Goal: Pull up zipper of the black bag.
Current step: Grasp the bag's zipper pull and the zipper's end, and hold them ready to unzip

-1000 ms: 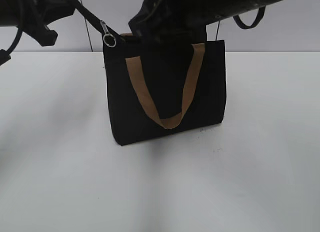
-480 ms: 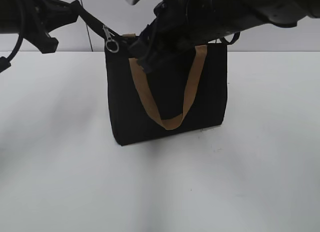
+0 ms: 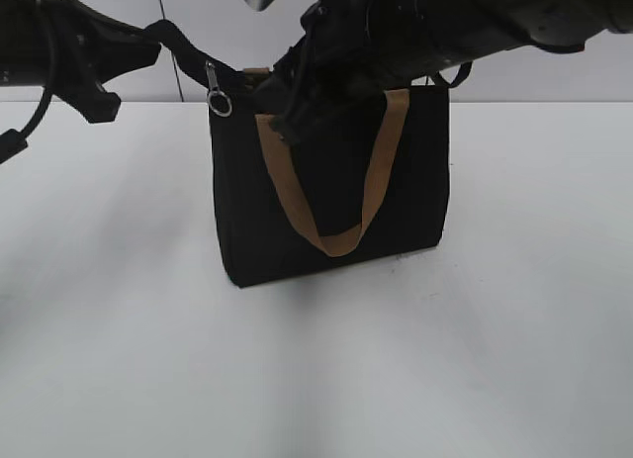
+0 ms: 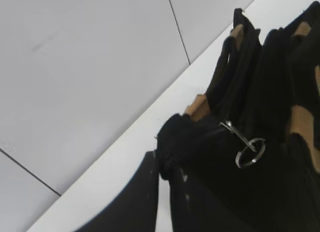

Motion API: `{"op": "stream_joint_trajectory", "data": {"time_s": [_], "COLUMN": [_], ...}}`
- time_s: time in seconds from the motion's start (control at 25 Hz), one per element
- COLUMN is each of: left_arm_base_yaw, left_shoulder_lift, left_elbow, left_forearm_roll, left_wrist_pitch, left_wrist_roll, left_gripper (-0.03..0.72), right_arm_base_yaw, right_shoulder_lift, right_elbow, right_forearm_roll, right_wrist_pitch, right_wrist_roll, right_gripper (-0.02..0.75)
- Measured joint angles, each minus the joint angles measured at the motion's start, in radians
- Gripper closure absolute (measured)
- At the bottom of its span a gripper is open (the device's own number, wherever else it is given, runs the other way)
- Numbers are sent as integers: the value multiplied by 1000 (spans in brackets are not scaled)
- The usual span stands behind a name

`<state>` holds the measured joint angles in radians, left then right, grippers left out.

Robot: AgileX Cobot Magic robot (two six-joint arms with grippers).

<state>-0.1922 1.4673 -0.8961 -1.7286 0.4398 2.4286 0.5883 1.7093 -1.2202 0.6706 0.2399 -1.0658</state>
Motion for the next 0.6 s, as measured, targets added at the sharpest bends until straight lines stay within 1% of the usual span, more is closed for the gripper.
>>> {"op": "stream_joint_trajectory", "data": {"time_s": [0.12, 0.2, 0.32, 0.44, 0.6], "left_arm_base_yaw": [0, 0, 0, 0, 0], "left_shoulder_lift": [7, 7, 7, 7, 7], "left_elbow": [2, 2, 2, 2, 2], "left_forearm_roll": [0, 0, 0, 0, 0], "left_wrist_pitch": [-6, -5, -5, -5, -5], "left_wrist_roll": [-2, -3, -3, -3, -3], "left_gripper": [659, 659, 659, 659, 659], "right_arm_base_yaw": [0, 0, 0, 0, 0], "right_shoulder_lift": [2, 8, 31, 72, 120], "right_elbow": [-28, -85, -188, -252, -273], "right_forearm_roll": [4, 5, 8, 11, 11], "right_wrist_pitch": [64, 138, 200, 260, 308], "right_wrist_roll": [-6, -12, -15, 8, 75], "right_gripper": [443, 443, 444, 446, 446]}}
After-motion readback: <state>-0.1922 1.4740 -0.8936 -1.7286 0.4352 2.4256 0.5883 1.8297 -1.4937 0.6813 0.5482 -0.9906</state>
